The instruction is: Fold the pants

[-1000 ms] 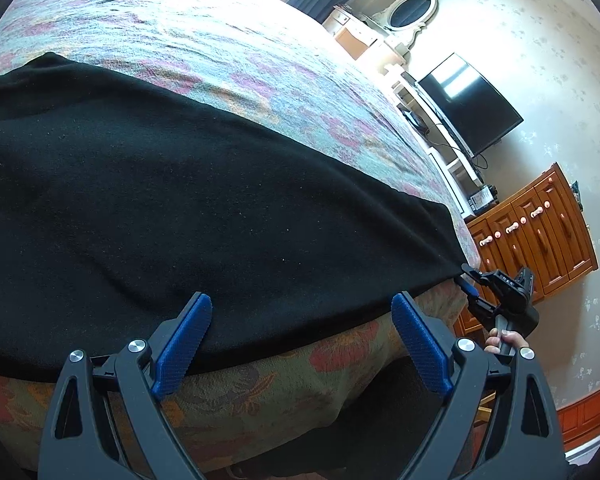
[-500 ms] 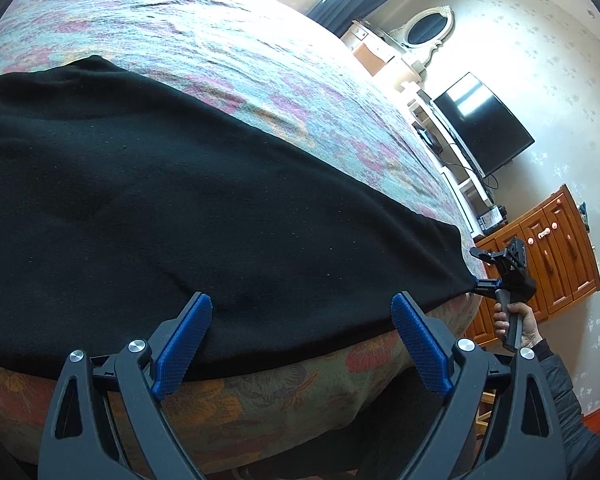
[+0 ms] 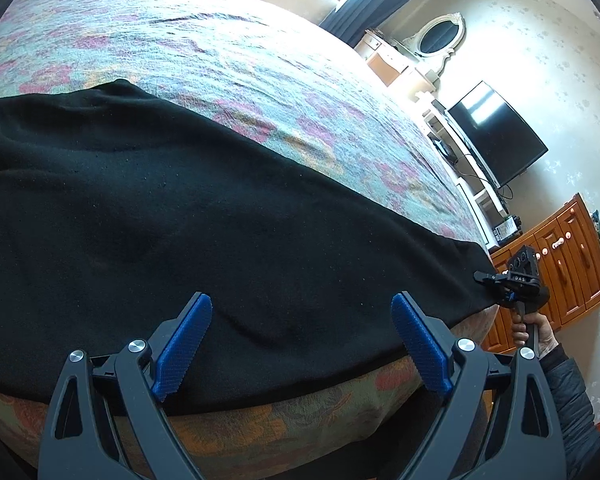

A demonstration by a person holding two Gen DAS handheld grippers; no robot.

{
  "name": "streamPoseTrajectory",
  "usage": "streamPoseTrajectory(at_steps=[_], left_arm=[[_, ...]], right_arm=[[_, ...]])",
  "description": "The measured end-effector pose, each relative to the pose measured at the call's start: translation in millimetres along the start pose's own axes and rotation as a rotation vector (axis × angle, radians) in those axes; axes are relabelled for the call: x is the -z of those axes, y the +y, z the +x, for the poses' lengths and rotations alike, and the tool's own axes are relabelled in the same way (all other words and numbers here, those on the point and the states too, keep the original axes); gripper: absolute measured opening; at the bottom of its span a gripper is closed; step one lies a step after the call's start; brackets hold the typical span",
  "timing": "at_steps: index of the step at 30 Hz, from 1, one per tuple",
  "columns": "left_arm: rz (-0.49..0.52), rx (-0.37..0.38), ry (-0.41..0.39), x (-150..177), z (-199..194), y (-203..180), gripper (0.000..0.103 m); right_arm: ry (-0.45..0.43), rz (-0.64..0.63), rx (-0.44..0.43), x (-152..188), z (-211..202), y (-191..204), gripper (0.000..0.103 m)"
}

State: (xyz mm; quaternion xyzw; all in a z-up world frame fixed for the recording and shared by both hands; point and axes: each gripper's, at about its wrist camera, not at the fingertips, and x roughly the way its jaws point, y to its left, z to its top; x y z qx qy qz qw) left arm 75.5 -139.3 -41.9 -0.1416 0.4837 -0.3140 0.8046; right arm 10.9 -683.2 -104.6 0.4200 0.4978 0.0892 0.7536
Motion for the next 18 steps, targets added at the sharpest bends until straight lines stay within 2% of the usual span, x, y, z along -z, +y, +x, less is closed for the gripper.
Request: streamPoseTrajectory(at_steps=[7,9,12,14,18], left_arm=[[0.018,-0.068,0.034,-3.3,0.4,12.3,0.09],[0.028,-0.103,0.041,-4.0,0.9,19.7,0.09],[0.054,-0.11,0.016,-3.7,-10.2,33.1,0.09],[0.074,-0.092,0.006,-2.3,-14.9,41.4,0.09],[0.121,0.009,0.035,3.5,-15.7,60.0,0.09]], right_arm=[[-0.097,-0.001,0.116,12.2,-12.1,17.9,0.018],[-0.118,0.005,0.129,14.6,-16.0,22.2,0.018],[-0.15,0.009,0.144,18.7,-27.0,28.3,0.018],[-0.167,0.009,0.145,19.9,-33.6,35.8,0.018],[-0.18,0.004,0.149,22.5,-39.6,52.0,0.017]])
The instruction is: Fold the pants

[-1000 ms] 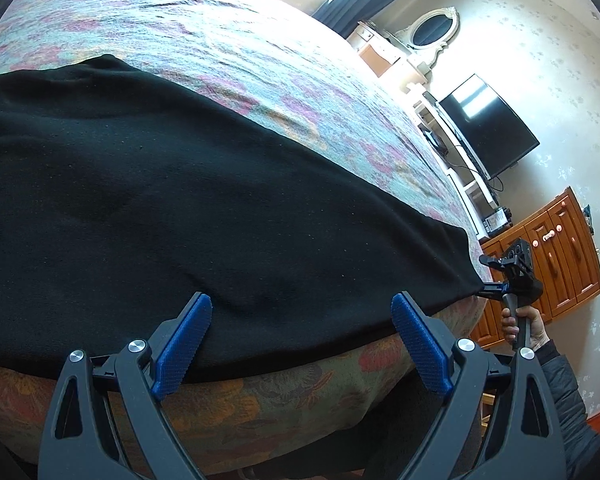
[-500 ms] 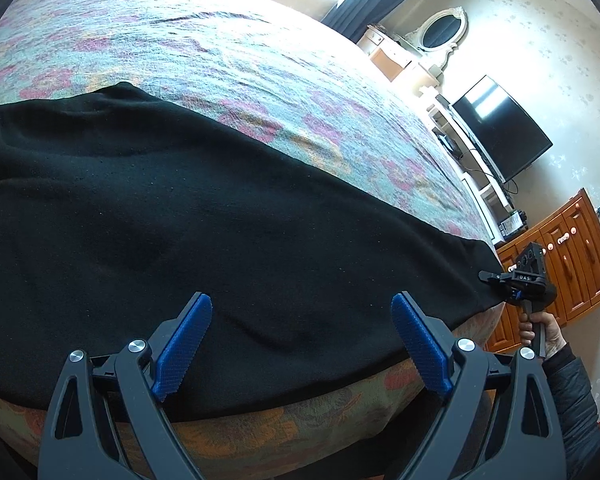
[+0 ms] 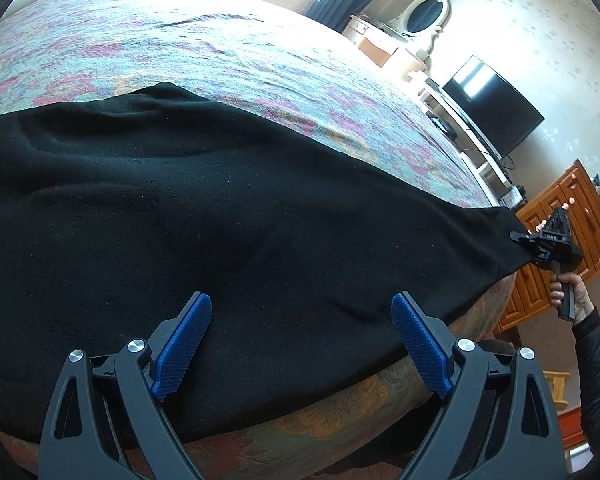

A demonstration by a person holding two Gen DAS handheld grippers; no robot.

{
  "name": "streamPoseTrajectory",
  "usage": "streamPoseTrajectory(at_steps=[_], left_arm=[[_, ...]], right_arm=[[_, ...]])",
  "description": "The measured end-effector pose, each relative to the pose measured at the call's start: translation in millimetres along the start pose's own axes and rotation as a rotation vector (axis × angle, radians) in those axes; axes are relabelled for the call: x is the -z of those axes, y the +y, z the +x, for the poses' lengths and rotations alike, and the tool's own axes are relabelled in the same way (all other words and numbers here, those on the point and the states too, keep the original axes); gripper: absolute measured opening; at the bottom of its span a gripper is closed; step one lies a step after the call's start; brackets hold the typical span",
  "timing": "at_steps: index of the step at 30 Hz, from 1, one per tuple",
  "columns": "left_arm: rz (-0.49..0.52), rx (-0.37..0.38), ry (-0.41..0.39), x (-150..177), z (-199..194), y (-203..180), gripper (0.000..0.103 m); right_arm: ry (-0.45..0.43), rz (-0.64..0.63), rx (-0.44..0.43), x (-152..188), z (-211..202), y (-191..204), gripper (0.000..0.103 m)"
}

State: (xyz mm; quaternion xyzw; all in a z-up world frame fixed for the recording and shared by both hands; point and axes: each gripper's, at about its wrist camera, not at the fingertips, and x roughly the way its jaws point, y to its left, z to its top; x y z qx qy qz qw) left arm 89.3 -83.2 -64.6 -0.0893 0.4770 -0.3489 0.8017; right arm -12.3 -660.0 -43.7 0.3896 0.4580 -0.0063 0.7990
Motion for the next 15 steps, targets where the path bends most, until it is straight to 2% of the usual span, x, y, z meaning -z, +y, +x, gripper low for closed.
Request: streamPoseTrajectory(at_steps=[5,9,12,15], left_arm=[[0.068,0.01,0.006,6.2,4.1,0.7,0.091],[0.124,-0.032,0.038,5.2,7.4,-8.6,0.092],[0.114,-0.032,0.036,4.6,1.6,-9.3,0.092],[0.052,-0.016,0.012,2.0,-7.7,-4.5,0.092]], right_arm=[[-0.007,-0.017,0.025,1.0,-2.6,32.1,0.016],[-0.009,-0.035,0.035,3.2,-6.2,50.9,0.016],[-0.002,-0.06,0.043,5.3,-6.1,68.3,0.016],[0.004,-0.086,0.048,7.7,-6.9,86.5,0.016]])
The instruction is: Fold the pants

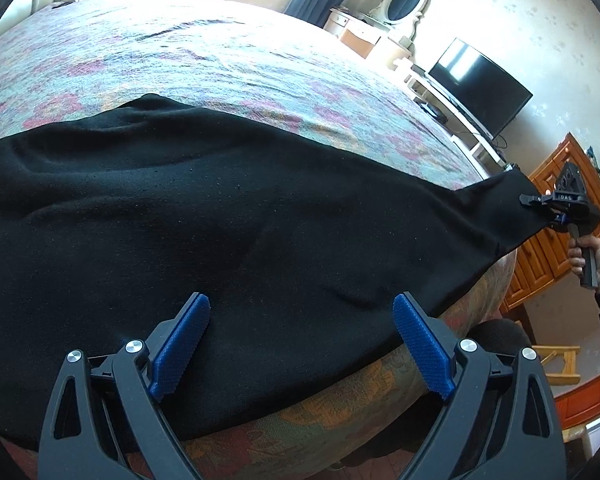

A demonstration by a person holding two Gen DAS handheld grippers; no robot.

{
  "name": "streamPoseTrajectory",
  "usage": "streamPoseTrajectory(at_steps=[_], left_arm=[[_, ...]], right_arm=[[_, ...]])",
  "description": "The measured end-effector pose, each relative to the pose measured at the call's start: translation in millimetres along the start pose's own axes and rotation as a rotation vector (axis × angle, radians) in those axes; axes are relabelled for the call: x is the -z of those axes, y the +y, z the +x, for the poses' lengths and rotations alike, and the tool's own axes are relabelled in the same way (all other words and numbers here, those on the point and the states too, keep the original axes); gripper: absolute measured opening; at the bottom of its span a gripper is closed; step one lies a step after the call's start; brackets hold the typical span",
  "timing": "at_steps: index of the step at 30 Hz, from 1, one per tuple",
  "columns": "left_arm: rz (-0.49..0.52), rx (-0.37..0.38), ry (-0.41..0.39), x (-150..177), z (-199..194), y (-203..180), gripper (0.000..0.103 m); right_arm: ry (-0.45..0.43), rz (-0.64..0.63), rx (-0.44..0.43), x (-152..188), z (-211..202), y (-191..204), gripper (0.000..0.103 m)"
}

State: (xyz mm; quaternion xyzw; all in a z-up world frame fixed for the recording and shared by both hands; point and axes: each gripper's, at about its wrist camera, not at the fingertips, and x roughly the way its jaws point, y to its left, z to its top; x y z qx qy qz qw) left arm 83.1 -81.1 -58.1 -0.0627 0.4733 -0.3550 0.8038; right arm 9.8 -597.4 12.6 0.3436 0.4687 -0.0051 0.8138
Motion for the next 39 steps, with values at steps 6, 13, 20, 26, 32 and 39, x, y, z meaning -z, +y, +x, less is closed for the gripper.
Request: streamPoseTrajectory(at_steps=[6,13,20,26,32,39], left_arm=[[-0.076,-0.002,-0.096,-11.5,-27.5,11.3,0.092],[-0.116,-0.045,-0.091,-12.6,-35.6,26.5,0.092],[-0.11,-0.081,-0.092,-13.6,-41.0,31.0,0.092],[-0.113,-0.082,-0.108,-14.1,-47.4,29.9,0.092],[-0.098,-0.08,-0.116,-14.1,-54.7,27.9,0.092],[-0.099,-0.085,-0.12,-11.7,-61.8,29.2,0.092]], right_arm=[[-0.014,-0.035,-0.005,2.8,-7.9,27.3,0.016],[-0.024,-0.082,-0.076,9.0,-14.5,73.4,0.016],[-0.006,-0.142,-0.132,14.7,-4.9,124.0,0.016],[0.035,-0.181,-0.161,21.0,21.3,164.0,0.016],[0.087,-0.22,-0.173,30.7,55.2,199.6,0.016],[0.129,-0.248,-0.173,41.6,88.7,226.4,0.016]])
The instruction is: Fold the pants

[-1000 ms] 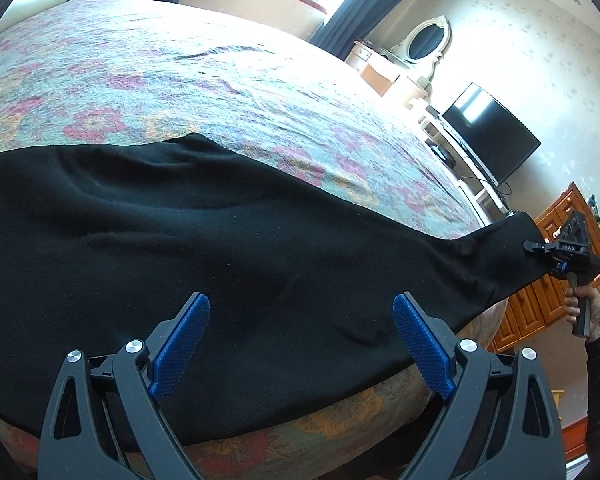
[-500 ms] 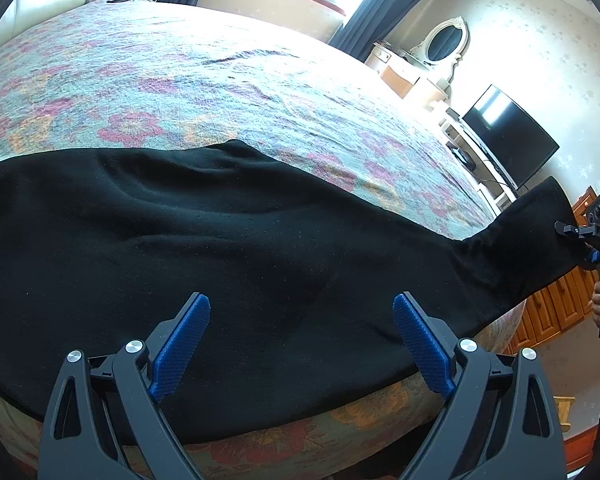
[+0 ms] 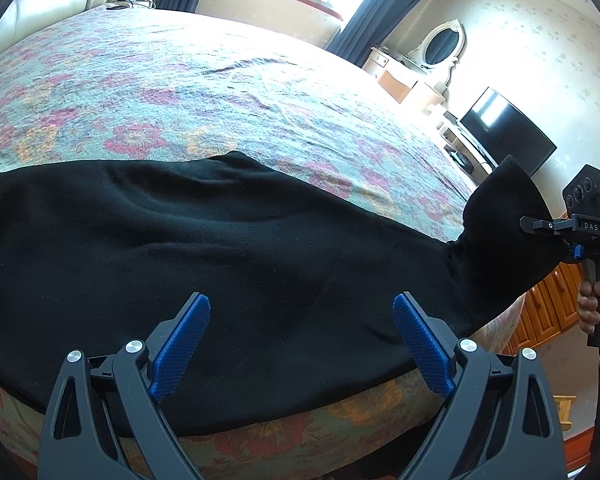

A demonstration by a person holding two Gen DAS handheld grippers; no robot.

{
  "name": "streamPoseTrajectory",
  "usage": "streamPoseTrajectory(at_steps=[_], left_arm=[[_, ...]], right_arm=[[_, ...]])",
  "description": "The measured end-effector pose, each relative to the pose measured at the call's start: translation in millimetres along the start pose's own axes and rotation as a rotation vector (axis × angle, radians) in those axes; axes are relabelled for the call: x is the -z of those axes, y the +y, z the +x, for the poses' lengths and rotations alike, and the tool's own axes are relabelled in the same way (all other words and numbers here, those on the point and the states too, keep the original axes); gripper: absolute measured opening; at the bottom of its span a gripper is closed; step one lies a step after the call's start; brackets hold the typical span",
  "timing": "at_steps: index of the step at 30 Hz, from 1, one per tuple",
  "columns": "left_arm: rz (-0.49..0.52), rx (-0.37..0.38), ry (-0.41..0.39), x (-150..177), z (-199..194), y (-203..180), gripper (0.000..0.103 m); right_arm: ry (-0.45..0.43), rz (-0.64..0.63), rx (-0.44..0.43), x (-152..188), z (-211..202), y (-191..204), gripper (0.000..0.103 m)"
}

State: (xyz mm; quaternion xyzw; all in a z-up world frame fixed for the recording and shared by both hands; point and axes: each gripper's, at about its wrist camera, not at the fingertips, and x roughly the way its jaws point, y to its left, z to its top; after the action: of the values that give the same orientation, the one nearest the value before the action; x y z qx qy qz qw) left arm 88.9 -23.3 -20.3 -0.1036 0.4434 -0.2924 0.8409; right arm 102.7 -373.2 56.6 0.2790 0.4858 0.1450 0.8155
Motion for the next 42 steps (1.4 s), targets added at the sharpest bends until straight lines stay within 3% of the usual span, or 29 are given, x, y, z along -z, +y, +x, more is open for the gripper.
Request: streamPoseTrajectory(at_steps=[12,26,42], left_arm=[[-0.022,-0.03,-0.018,1.0,-16.3,14.4,0.092],[-0.039,-0.039,-0.03,0.7,-23.4,17.4,0.092],[-0.042,-0.044,-0.018,2.0,-18.6,20.1,0.092]], right_arm=[[0.076,-0.022,0.001,4.7,58.2,29.8,0.016],[0.17,-0.058,0.078,14.6,124.3,49.1,0.017],[0.194,-0.012,0.088,19.6,162.1,46.4,0.018]])
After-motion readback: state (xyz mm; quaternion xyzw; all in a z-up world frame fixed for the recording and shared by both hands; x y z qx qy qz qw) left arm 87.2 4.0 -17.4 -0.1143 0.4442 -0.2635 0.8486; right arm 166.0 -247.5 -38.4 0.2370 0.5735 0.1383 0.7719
